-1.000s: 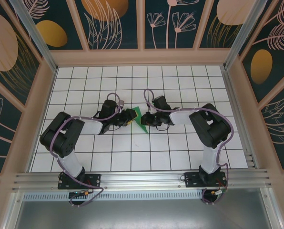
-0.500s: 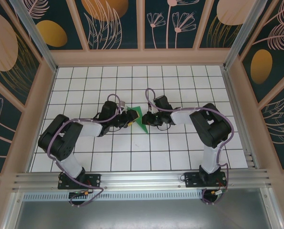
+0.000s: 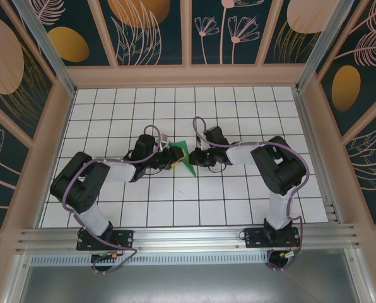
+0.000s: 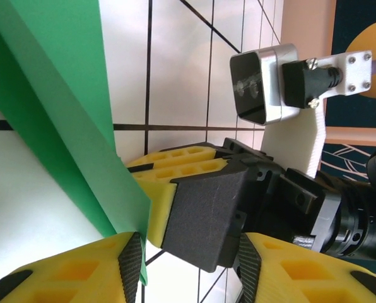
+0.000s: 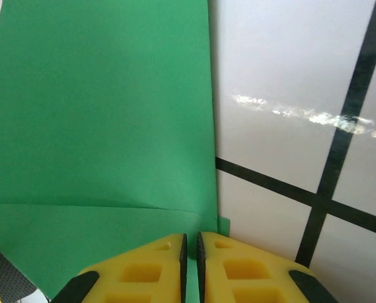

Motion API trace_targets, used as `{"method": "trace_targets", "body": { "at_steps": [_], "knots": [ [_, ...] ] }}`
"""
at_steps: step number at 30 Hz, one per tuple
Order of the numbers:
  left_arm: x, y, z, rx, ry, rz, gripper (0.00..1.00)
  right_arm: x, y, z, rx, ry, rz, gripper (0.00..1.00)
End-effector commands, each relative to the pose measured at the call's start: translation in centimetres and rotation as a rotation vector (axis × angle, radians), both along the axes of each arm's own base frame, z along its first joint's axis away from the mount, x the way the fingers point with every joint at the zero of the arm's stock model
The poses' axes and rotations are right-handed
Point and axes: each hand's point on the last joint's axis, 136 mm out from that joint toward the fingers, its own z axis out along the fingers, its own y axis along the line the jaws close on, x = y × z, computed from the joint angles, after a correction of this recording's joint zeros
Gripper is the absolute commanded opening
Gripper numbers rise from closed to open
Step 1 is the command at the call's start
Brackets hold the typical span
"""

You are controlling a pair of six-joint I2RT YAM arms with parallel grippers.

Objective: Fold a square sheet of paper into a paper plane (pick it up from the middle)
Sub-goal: Fold the wing for the fifth time at the center of the table.

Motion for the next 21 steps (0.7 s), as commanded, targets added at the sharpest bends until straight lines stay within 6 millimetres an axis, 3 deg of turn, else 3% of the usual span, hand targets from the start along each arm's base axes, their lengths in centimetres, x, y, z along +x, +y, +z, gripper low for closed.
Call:
{"method": "trace_targets", "body": {
  "at_steps": [1, 14, 21],
  "knots": [
    [1.1, -1.2, 1.0, -0.042, -0.037, -0.015, 0.46, -0.8, -0.6, -1.7, -0.024, 0.051, 0.010, 0.16],
    [2.3, -1.4, -0.4, -0.001, -0.022, 0.007, 0.46, -1.1, -0.6, -1.4, 0.025, 0.072, 0.032, 0.11],
    [2.9, -1.2, -1.1, 0.025, -0.014, 0.027, 0.46, -0.5, -0.3, 0.1, 0.083, 0.065, 0.033, 0.11]
  ]
}}
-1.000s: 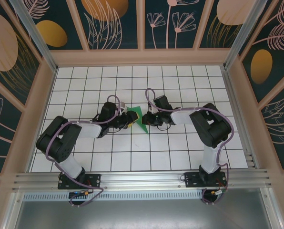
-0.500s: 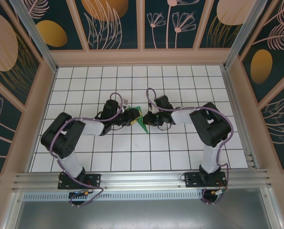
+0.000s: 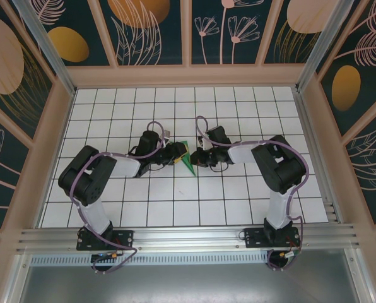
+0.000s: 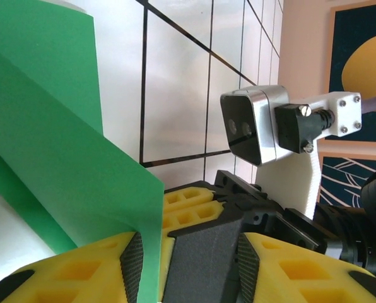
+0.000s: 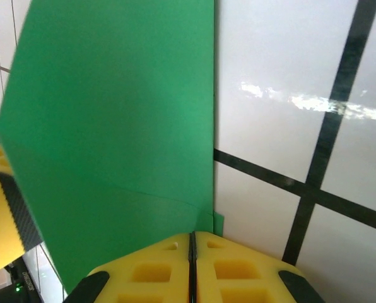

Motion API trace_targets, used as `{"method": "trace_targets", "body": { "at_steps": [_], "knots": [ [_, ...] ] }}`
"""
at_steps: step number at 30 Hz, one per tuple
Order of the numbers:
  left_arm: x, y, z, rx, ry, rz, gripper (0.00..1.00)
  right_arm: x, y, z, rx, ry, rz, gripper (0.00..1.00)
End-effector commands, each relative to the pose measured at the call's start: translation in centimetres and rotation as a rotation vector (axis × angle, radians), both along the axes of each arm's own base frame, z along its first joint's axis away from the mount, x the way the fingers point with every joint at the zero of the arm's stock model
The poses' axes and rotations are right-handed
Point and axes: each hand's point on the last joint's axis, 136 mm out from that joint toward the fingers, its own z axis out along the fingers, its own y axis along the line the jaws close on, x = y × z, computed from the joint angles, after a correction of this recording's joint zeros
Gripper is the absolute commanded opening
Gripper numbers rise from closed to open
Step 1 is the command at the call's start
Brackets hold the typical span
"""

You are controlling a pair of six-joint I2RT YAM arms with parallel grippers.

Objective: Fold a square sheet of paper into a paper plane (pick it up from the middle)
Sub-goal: Fold the wing for the fifth time at the center of the table.

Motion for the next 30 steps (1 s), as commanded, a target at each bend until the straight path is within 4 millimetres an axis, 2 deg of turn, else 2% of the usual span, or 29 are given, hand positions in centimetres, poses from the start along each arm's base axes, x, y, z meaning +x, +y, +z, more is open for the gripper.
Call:
{"method": "trace_targets", "body": {
  "at_steps": [1, 10, 11, 19, 24, 26, 30],
  "knots": [
    [0.7, -0.3, -0.4, 0.023, -0.009, 0.010, 0.46, -0.3, 0.2, 0.3, 0.040, 0.016, 0.017, 0.11],
    [0.8, -0.4, -1.0, 0.037, -0.002, 0.001, 0.46, -0.5, 0.4, 1.7, 0.079, 0.005, 0.016, 0.13],
    [0.9, -0.4, -1.1, 0.038, 0.001, 0.002, 0.46, 0.3, -0.5, 1.9, 0.083, 0.000, -0.015, 0.13],
    [1.0, -0.5, -1.3, 0.041, 0.006, -0.001, 0.46, 0.2, -1.8, 3.3, 0.087, -0.076, -0.044, 0.21],
    [1.1, -0.6, -1.2, 0.040, 0.002, -0.005, 0.46, -0.6, -1.2, 3.8, 0.083, -0.127, 0.001, 0.27],
    [1.1, -0.6, -1.1, 0.041, 0.002, -0.004, 0.46, -0.3, -1.1, 4.0, 0.074, -0.146, 0.000, 0.29],
    [1.1, -0.6, -1.0, 0.041, 0.001, -0.004, 0.46, -0.8, 0.0, 3.4, 0.032, -0.157, 0.037, 0.34]
  ]
}}
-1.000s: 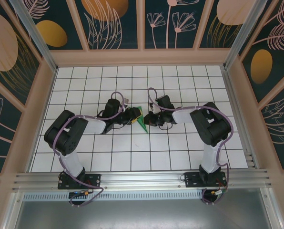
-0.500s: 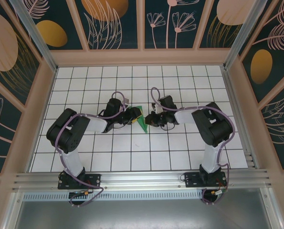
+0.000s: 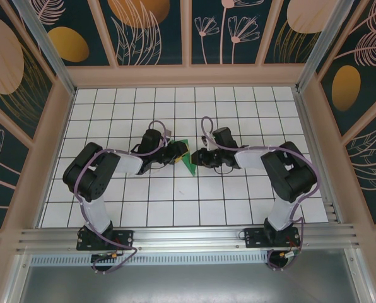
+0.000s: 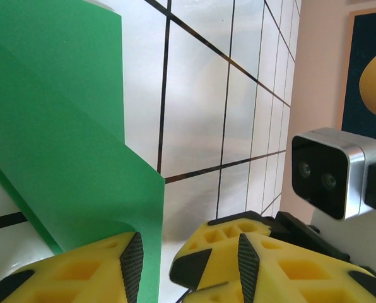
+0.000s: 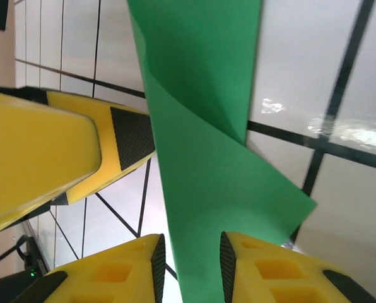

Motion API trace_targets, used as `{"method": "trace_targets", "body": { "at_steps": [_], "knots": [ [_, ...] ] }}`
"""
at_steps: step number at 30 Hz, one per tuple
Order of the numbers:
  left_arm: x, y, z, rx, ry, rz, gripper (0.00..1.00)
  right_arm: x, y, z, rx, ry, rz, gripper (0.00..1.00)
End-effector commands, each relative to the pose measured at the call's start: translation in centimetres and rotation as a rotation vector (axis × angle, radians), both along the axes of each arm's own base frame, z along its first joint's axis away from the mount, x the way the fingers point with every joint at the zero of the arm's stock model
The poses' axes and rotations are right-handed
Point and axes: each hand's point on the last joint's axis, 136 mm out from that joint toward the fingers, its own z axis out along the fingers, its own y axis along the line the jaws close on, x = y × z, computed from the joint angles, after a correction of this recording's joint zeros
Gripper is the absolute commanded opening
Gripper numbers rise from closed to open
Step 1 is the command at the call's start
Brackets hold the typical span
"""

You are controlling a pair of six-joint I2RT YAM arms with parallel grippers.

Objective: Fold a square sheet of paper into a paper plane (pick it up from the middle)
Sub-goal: Fold the wing for the fifth time at the center of the table.

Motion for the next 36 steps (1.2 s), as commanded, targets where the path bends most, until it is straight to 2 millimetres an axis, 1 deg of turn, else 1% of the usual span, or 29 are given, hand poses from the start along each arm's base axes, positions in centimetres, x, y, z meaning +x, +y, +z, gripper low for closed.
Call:
{"method": "trace_targets", "body": {
  "at_steps": [1, 6, 12, 15, 20, 21, 24, 26, 28, 29, 32, 34, 36],
  "knots": [
    [0.3, -0.3, 0.1, 0.013, -0.021, -0.011, 0.46, 0.4, 0.9, 0.7, -0.028, -0.076, 0.033, 0.35],
    [0.3, -0.3, 0.3, 0.011, -0.021, -0.004, 0.45, 0.3, 1.2, -0.3, -0.076, -0.097, 0.039, 0.36],
    [0.2, 0.0, 0.6, 0.007, -0.018, 0.015, 0.40, 1.0, 1.8, -1.0, -0.123, -0.132, 0.040, 0.32],
    [0.1, 0.1, 0.7, 0.005, -0.019, 0.019, 0.39, 1.3, 2.2, -1.3, -0.147, -0.149, 0.043, 0.30],
    [0.1, 0.4, 1.2, 0.001, -0.026, 0.036, 0.38, 1.6, 2.5, -1.8, -0.172, -0.163, 0.054, 0.23],
    [0.1, 0.5, 1.4, 0.004, -0.030, 0.040, 0.38, 1.5, 2.5, -1.9, -0.175, -0.167, 0.057, 0.20],
    [0.5, 1.1, 1.7, 0.037, -0.049, 0.065, 0.40, 1.5, 2.4, -1.7, -0.183, -0.196, 0.076, 0.14],
    [0.7, 1.7, 2.1, 0.057, -0.060, 0.079, 0.42, 1.4, 2.5, -1.5, -0.182, -0.220, 0.105, 0.11],
    [0.9, 2.8, 1.7, 0.083, -0.058, 0.098, 0.46, 1.1, 2.6, -1.2, -0.174, -0.246, 0.145, 0.10],
    [1.0, 3.4, 2.2, 0.092, -0.073, 0.109, 0.48, 1.0, 2.7, -0.9, -0.167, -0.258, 0.162, 0.09],
    [1.7, 6.2, 2.3, 0.162, -0.114, 0.141, 0.53, 0.4, 3.0, -0.1, -0.129, -0.293, 0.238, 0.09],
    [2.3, 8.1, 2.5, 0.263, -0.164, 0.143, 0.61, 0.1, 3.1, 0.4, -0.108, -0.321, 0.297, 0.07],
    [2.8, 9.7, 2.9, 0.398, -0.230, 0.134, 0.68, 0.3, 3.0, 0.7, -0.110, -0.356, 0.325, 0.05]
  ]
}}
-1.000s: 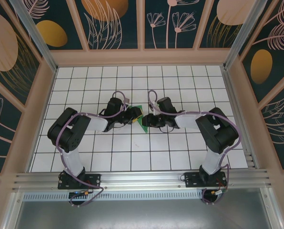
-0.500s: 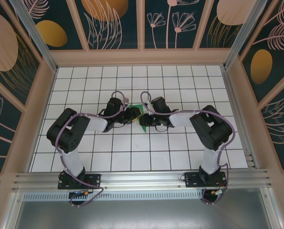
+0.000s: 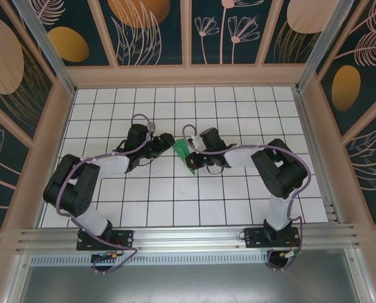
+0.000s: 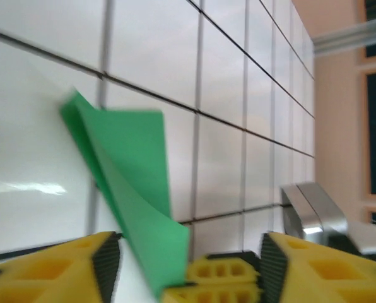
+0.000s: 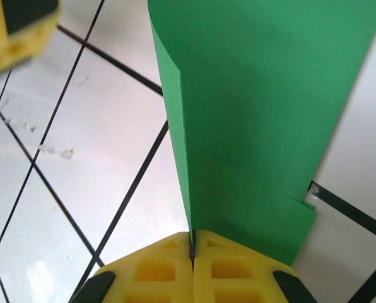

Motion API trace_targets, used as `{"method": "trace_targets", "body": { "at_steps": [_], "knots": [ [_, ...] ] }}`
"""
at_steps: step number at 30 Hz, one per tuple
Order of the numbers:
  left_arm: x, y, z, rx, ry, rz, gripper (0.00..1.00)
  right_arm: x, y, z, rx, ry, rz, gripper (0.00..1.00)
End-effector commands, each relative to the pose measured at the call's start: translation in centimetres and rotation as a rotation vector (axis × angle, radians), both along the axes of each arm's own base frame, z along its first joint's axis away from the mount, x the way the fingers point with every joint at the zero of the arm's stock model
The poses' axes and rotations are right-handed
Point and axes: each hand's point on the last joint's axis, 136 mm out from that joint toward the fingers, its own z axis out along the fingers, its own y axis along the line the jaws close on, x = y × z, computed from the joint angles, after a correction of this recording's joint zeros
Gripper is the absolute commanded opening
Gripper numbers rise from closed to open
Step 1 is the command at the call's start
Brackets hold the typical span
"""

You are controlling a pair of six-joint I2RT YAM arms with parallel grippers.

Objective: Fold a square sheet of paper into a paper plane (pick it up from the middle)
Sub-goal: Fold the wing for the fifth time at the center of the table.

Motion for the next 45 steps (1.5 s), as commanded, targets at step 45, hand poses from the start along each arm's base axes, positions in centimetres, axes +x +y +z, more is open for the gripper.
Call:
{"method": "trace_targets", "body": {
  "at_steps": [45],
  "knots": [
    [-1.8, -3.0, -1.6, 0.369, -0.475, -0.800, 0.62, -1.0, 0.2, 1.7, 0.122, -0.054, 0.396, 0.11]
  ]
}}
